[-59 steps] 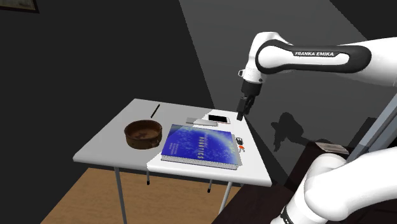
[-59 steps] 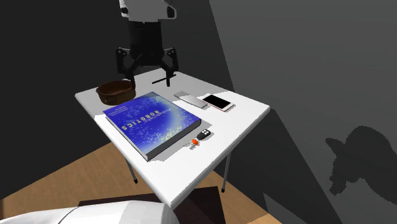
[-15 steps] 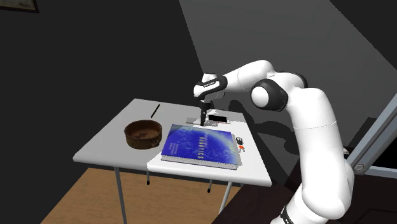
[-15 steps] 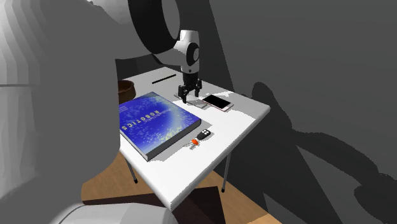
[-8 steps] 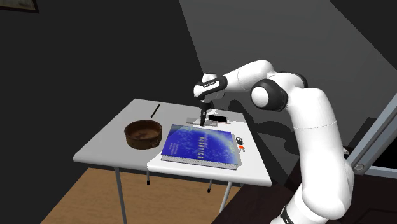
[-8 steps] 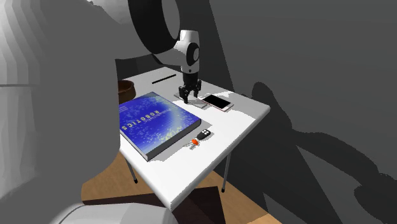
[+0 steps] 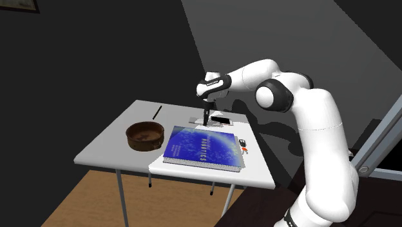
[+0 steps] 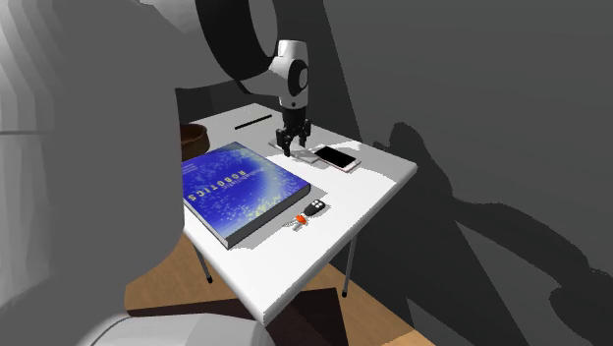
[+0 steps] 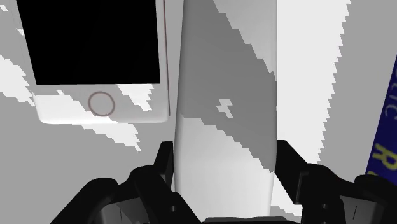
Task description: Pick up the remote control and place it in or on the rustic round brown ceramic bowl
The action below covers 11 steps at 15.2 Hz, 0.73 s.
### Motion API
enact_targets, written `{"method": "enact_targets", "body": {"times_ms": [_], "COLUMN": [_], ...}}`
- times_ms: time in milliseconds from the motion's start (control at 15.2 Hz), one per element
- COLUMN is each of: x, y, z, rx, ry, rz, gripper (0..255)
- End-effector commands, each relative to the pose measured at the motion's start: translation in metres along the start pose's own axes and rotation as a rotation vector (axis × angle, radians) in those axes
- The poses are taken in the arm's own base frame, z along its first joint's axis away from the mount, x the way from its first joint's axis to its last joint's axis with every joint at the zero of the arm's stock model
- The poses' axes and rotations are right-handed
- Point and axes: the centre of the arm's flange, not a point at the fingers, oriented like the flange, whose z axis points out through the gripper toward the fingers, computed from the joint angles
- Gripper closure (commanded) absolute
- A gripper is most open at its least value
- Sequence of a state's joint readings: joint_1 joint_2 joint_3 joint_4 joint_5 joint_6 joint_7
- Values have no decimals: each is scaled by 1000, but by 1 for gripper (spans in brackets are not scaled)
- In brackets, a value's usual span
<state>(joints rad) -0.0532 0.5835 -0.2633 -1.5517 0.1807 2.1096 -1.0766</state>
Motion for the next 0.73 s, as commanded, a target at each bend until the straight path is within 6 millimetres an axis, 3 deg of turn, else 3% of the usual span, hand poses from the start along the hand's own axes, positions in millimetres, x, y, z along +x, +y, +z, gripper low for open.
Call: {"method": "enact_targets", "body": {"times_ms": [0, 660], "x": [1, 1], "y": [-1, -1], "z": [-11, -64], "rx": [0, 0], "ry": [0, 0], "rz": [0, 0], "gripper": [255, 255]}}
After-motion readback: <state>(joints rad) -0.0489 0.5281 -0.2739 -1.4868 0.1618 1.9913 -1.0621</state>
